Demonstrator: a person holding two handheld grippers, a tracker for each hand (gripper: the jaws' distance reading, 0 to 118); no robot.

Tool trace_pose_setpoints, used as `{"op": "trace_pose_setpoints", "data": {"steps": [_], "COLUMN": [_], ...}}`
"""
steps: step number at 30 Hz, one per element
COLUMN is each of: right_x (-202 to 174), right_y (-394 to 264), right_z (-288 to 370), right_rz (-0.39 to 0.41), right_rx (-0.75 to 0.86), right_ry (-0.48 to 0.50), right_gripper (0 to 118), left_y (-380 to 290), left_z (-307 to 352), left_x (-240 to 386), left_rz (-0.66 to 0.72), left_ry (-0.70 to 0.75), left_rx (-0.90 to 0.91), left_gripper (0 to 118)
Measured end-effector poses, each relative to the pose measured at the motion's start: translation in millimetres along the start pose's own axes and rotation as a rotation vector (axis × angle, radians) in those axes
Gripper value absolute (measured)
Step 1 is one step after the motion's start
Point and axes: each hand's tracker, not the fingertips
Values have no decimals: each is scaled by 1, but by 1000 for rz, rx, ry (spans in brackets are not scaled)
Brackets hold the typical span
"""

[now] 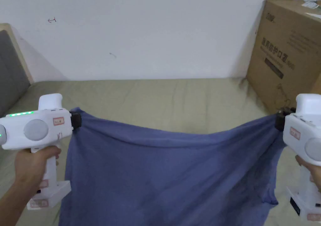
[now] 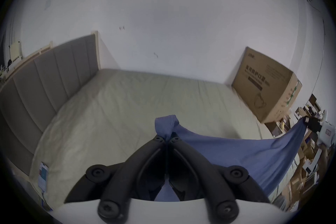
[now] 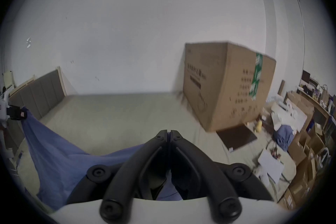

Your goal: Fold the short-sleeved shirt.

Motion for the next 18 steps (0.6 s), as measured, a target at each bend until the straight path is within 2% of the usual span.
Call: {"op": "trace_pose_setpoints", "data": {"steps": [5,8,15,18], "right_x": [-7,-12,-27,-33], "right_y": [67,91,165,187], "right_z": [-10,-13,-39,-50], "right_rz": [-4,22,74,73], "right_rx": [124,178,285,305], "right_ry": [28,35,43,44], "right_gripper": [1,1,1,1], "left_y": [61,97,167,191], "left_z": [29,43,49,44], "left_x": [-8,-10,-5,-3], "left_rz": [-29,-18,-18,-17], "left_ry": [48,67,99,108], "left_rx": [130,205,313,355], "left_gripper": [1,1,1,1]}}
